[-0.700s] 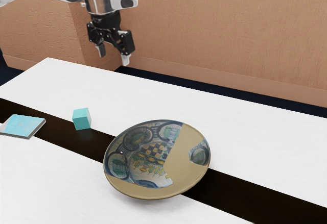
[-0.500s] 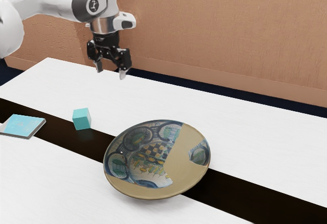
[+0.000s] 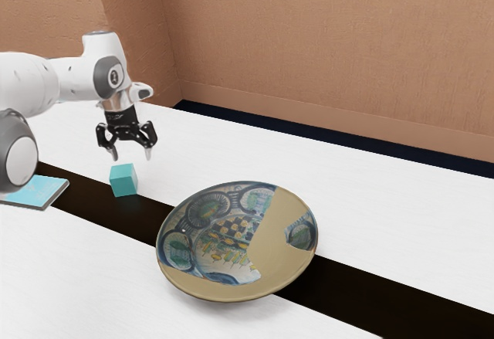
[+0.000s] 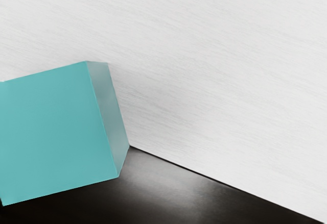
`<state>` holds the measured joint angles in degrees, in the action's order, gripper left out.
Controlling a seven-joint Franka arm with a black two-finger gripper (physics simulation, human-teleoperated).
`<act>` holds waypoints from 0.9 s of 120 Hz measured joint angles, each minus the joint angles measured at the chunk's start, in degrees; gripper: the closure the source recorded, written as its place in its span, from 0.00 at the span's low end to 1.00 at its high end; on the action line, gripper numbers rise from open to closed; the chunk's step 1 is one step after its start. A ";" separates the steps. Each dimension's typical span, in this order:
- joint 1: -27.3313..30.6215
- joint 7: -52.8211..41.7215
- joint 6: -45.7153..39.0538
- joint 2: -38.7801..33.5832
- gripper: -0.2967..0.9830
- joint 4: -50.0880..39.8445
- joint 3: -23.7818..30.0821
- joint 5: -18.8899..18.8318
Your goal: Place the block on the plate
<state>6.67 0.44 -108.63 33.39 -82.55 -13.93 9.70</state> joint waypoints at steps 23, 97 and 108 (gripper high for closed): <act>2.73 0.08 -1.63 2.14 0.23 -0.26 -0.75 0.49; 4.31 -0.10 -7.90 7.39 0.23 -0.02 -0.83 2.85; 4.31 -0.13 -8.50 7.71 0.25 0.06 -0.83 3.20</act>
<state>10.98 0.31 -117.13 41.10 -82.49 -14.76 12.90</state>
